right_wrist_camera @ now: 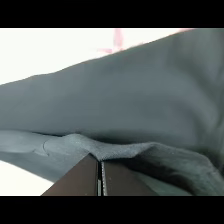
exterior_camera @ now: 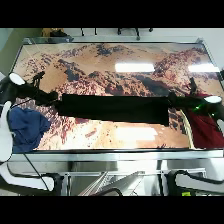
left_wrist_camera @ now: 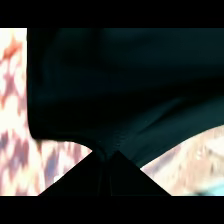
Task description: Fold the shirts.
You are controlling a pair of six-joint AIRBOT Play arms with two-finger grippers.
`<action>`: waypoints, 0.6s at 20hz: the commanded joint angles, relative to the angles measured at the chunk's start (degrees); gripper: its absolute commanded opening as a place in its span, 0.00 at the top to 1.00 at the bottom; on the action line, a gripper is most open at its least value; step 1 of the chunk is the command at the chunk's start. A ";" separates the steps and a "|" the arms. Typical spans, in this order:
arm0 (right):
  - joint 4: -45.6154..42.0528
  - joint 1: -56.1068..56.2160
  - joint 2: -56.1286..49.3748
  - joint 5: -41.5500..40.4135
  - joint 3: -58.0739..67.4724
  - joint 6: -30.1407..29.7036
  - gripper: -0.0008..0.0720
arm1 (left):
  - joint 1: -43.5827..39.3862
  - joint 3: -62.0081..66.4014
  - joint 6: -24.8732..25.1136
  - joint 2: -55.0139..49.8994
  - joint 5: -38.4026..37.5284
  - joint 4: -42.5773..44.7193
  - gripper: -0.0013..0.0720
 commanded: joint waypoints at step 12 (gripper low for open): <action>-10.69 -2.69 -7.23 -4.17 7.65 -7.04 0.01 | -2.82 18.86 -2.45 -17.94 -7.17 -0.13 0.03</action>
